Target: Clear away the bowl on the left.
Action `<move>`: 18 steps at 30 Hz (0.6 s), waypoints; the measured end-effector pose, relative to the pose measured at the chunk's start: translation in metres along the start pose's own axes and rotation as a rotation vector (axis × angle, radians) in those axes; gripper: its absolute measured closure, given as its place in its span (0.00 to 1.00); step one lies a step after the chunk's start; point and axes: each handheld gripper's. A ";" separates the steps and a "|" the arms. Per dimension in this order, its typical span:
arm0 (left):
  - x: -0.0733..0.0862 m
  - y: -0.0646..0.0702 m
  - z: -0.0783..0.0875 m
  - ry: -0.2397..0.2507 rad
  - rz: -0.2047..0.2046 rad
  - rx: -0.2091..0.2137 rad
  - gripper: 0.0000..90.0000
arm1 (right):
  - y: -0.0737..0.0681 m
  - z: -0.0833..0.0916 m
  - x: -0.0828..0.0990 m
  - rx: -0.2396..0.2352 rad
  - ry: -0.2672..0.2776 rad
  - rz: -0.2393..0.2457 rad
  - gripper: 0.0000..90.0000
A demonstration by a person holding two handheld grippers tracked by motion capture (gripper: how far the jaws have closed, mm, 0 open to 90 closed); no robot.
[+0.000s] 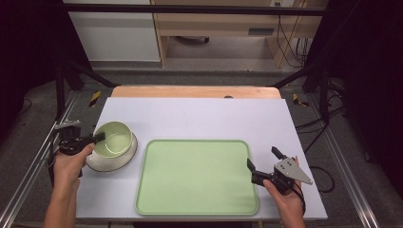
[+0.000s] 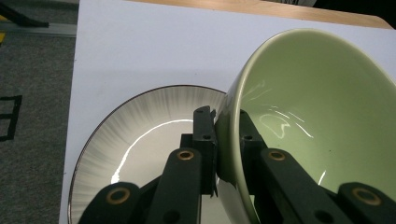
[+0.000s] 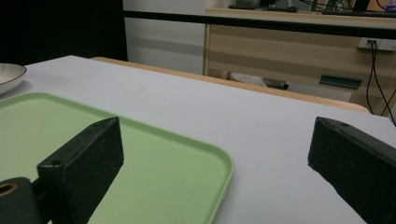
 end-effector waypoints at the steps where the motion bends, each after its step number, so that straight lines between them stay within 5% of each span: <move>1: -0.001 0.002 -0.001 0.000 -0.008 0.000 0.92 | 0.000 0.000 0.000 -0.002 0.001 0.002 0.04; 18: -0.011 0.031 -0.008 -0.006 -0.082 0.035 0.92 | 0.000 0.001 0.000 -0.004 -0.001 -0.001 0.04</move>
Point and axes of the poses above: each handheld gripper's, and its own axes: z roughly backward along the jaws, x roughly out of its underside, y roughly to its right, and after that the axes turned 12 degrees about -z, right-handed
